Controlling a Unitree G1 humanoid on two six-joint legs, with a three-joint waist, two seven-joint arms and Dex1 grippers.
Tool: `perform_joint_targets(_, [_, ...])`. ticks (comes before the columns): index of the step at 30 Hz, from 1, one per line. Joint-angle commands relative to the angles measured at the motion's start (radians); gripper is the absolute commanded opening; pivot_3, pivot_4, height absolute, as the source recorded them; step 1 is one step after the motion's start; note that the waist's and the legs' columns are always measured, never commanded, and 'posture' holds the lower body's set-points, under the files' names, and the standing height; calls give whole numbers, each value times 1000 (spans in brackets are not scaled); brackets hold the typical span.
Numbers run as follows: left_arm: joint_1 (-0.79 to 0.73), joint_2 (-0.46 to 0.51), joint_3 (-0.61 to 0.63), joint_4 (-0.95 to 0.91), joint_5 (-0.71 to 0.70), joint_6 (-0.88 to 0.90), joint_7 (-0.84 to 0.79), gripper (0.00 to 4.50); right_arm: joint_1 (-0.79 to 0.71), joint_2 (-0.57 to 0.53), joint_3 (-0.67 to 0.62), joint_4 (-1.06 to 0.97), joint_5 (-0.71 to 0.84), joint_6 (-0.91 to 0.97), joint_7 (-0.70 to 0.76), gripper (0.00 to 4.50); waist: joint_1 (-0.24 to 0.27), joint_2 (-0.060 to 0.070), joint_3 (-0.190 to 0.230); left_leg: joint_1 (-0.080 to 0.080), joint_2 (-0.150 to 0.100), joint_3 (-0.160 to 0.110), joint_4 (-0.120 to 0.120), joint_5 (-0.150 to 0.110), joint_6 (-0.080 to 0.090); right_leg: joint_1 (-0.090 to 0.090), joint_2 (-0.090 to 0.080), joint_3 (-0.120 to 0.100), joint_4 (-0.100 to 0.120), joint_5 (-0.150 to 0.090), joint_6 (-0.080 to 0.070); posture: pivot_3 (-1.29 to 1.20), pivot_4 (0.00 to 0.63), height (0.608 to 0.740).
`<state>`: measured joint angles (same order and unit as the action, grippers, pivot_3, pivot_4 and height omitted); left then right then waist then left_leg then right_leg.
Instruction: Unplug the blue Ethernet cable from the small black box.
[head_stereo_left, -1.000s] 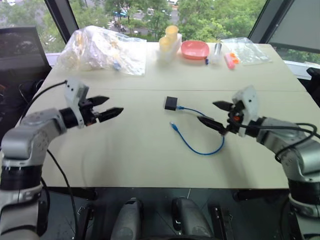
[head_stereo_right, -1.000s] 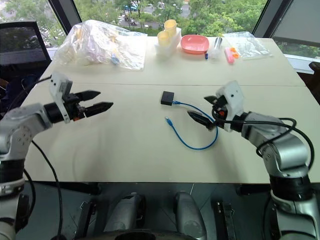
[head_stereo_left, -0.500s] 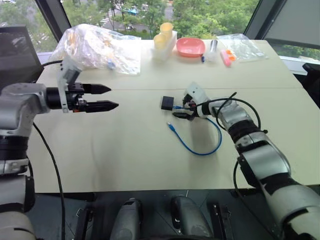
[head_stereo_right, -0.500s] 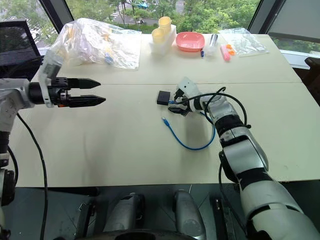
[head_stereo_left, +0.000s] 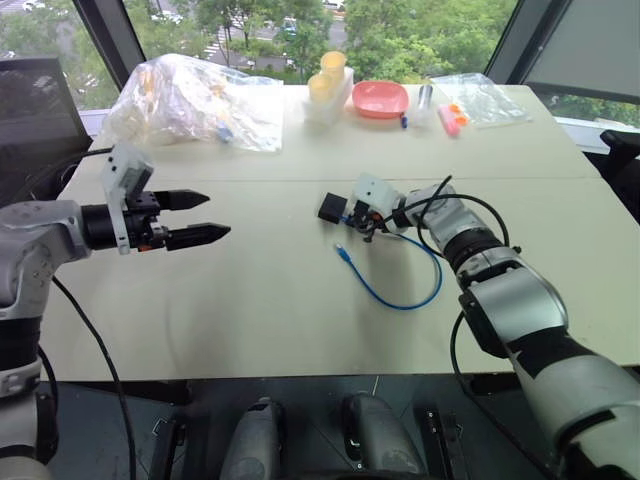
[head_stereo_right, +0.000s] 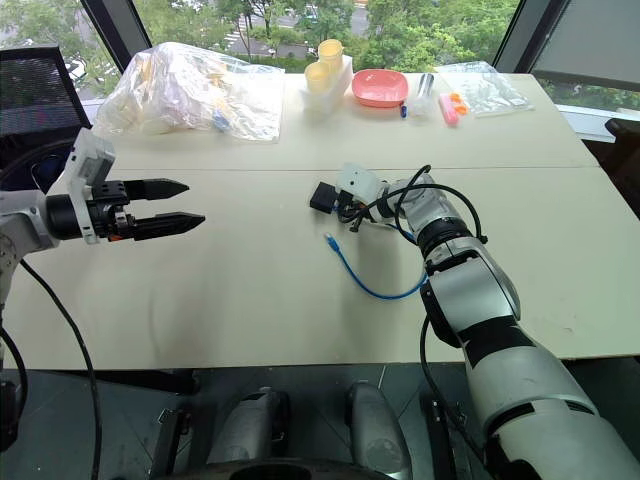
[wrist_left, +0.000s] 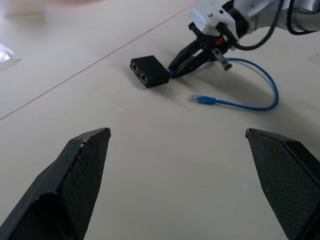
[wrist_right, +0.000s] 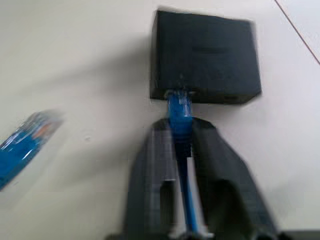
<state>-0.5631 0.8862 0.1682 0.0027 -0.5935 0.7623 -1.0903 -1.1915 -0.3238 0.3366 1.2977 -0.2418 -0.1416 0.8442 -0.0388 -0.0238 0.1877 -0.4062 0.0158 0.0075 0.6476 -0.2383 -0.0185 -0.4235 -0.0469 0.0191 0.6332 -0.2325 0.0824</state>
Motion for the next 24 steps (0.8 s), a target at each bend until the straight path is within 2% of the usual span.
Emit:
perform_joint_targets(1, [-125,-73,-52,140,66,-100,24,4500,-31,-33,72,-26,-138,-129,-219,43,2,0,0,0,0,0,0,1,-2,0,0,0,0,1,-1,0,150,740])
perform_joint_targets(5, [-273,-161,-79,353,87,-161,-25,4500,-63,-97,127,-133,-256,-295,-419,43,-1,1,1,-2,-1,4,0,3,-5,-4,0,2,0,3,0,0,150,740])
perform_joint_targets(9, [-444,-266,-71,606,89,-187,-62,4500,-15,-173,113,-325,-304,-409,-536,43,-6,0,1,-7,-1,6,-1,3,-5,-10,1,3,1,5,5,0,150,740])
perform_joint_targets(17, [-699,-369,-67,1019,152,-255,-185,4500,128,-234,59,-671,-316,-390,-580,43,-7,0,1,-14,0,8,-1,2,-2,-17,2,4,1,5,6,0,150,740])
perform_joint_targets(20, [-759,-398,-46,1108,173,-290,-170,4500,162,-218,41,-733,-305,-362,-581,43,-5,0,1,-17,-1,8,2,2,-2,-19,1,4,1,6,7,0,150,740])
perform_joint_targets(24, [-779,-432,-88,1151,244,-357,-219,4500,194,-206,40,-824,-332,-312,-569,43,-5,0,1,-18,-1,9,2,2,-2,-19,1,5,1,6,8,0,150,740])
